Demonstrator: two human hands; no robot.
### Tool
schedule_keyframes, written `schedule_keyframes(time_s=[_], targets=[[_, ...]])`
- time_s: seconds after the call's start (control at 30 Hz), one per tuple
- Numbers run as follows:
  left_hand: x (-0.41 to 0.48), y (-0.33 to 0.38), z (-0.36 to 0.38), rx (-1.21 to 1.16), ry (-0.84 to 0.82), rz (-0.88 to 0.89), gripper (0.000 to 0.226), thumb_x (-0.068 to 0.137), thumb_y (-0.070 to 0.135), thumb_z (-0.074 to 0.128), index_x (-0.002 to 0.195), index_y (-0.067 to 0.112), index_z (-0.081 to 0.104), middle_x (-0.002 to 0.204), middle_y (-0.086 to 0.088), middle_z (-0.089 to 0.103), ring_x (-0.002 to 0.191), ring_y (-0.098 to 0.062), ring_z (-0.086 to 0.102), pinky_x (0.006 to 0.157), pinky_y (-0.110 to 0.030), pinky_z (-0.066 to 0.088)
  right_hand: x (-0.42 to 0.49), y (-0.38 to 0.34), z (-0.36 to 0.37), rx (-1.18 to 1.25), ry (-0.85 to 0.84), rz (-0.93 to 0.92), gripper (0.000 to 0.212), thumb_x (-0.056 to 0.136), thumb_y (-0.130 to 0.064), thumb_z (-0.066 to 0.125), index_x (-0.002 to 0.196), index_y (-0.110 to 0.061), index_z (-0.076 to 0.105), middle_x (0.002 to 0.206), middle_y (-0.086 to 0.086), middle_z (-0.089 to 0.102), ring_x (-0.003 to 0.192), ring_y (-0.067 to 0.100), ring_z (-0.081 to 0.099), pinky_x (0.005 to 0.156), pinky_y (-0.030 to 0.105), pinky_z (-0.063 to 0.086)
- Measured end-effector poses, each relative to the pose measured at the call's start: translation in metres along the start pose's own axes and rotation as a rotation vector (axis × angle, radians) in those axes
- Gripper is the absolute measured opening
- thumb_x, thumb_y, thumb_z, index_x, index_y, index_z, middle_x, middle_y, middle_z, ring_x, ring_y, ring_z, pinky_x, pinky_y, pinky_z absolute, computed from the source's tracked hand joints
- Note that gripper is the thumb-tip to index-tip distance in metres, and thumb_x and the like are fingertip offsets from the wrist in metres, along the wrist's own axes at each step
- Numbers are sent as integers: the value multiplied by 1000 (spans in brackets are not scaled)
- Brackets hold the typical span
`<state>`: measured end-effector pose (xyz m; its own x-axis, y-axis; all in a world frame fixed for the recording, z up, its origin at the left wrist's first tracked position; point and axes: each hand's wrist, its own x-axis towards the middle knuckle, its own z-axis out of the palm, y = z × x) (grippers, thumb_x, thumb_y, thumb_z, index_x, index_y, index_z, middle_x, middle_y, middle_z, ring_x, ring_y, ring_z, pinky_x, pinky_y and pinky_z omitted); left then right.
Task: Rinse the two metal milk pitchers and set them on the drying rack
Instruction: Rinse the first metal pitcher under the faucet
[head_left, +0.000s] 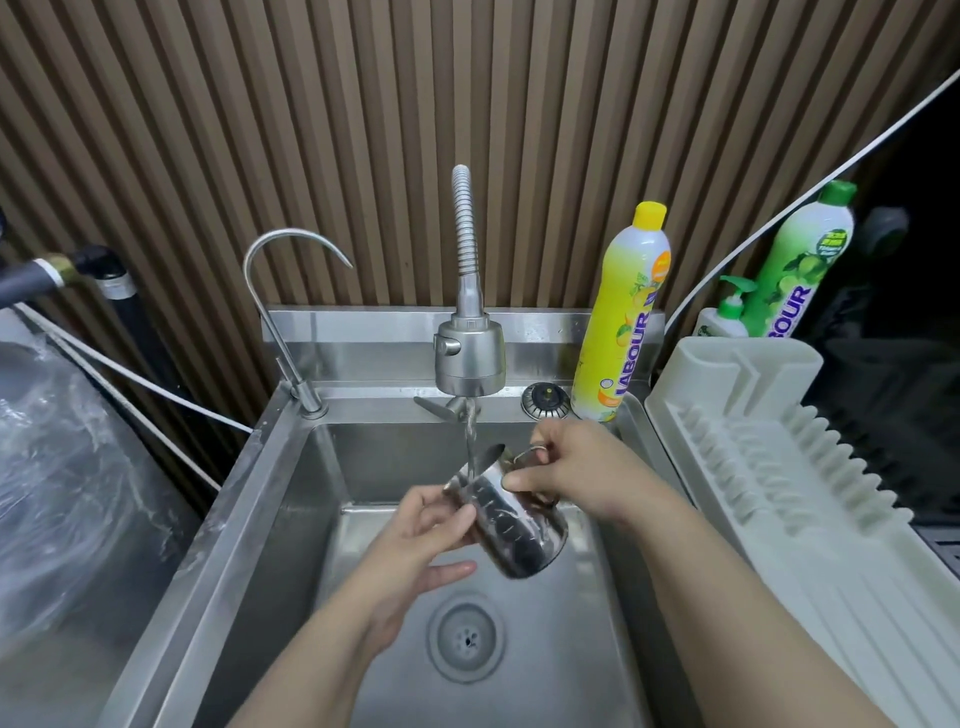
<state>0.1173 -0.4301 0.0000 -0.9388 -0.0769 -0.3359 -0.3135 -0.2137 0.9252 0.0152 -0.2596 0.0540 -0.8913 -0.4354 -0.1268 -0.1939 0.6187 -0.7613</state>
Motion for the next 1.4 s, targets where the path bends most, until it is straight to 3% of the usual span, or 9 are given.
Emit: schedule_keyframes(time_s=[0.1, 0.2, 0.27, 0.43, 0.6, 0.87, 1.03, 1.17, 1.4], targets=[[11, 5, 7, 30, -11, 129, 43, 72, 18, 75, 109, 21, 53, 118, -2, 62, 105, -11, 63, 93, -40, 51, -7, 3, -1, 23, 112, -87, 31, 68, -19, 79, 67, -18, 49, 80, -1, 67, 73, 26, 58, 72, 35, 48], [18, 25, 1, 158, 41, 324, 48, 73, 3, 75, 109, 28, 54, 119, 7, 62, 117, -8, 56, 105, -38, 42, -12, 15, 19, 533, 171, -130, 22, 71, 0, 73, 79, -17, 63, 101, -12, 73, 91, 21, 68, 83, 34, 55], [17, 42, -11, 291, 35, 419, 55, 66, 15, 80, 110, 38, 57, 123, 8, 61, 119, -3, 54, 105, -34, 40, -10, 19, 39, 785, 148, -133, 29, 75, 4, 68, 67, -20, 54, 85, -16, 69, 78, 10, 62, 75, 21, 49], [12, 63, -33, 564, 162, 443, 49, 49, 55, 77, 95, 49, 61, 107, 6, 63, 95, -10, 62, 87, -29, 47, 0, 16, 73, 995, -58, -59, 38, 68, -23, 76, 63, -23, 38, 76, 14, 47, 75, 24, 50, 81, 40, 42], [1, 39, -31, 260, 202, 182, 50, 50, 51, 84, 83, 21, 62, 79, -8, 58, 75, -21, 57, 76, -34, 47, 1, 5, 49, 782, -65, 24, 36, 77, -11, 72, 59, -17, 42, 57, 8, 58, 49, 18, 55, 59, 30, 45], [4, 2, 5, -37, -2, 37, 52, 69, 26, 75, 113, 13, 52, 109, -5, 66, 107, -19, 65, 90, -48, 54, -8, -23, -3, -211, 123, -93, 39, 70, -34, 77, 62, -20, 42, 67, -2, 56, 67, 21, 50, 61, 32, 39], [19, 24, 1, 85, 48, 322, 47, 74, 0, 72, 108, 26, 52, 115, 10, 63, 112, -8, 58, 92, -27, 48, -13, 8, 25, 536, 198, -127, 23, 72, -7, 75, 69, -22, 58, 106, -6, 71, 93, 22, 65, 81, 33, 52], [15, 52, -18, 470, 96, 484, 56, 57, 40, 79, 108, 44, 56, 120, 13, 58, 113, -1, 55, 96, -29, 43, -6, 19, 62, 1006, 101, -137, 33, 75, -4, 65, 63, -18, 39, 72, -12, 65, 73, 10, 58, 73, 29, 41], [1, 42, -17, 382, 345, 307, 56, 45, 51, 81, 84, 19, 56, 72, 1, 54, 65, -16, 49, 64, -30, 41, 4, 10, 53, 886, -67, -22, 31, 81, -11, 67, 63, -16, 42, 60, 5, 59, 50, 13, 57, 58, 23, 48]])
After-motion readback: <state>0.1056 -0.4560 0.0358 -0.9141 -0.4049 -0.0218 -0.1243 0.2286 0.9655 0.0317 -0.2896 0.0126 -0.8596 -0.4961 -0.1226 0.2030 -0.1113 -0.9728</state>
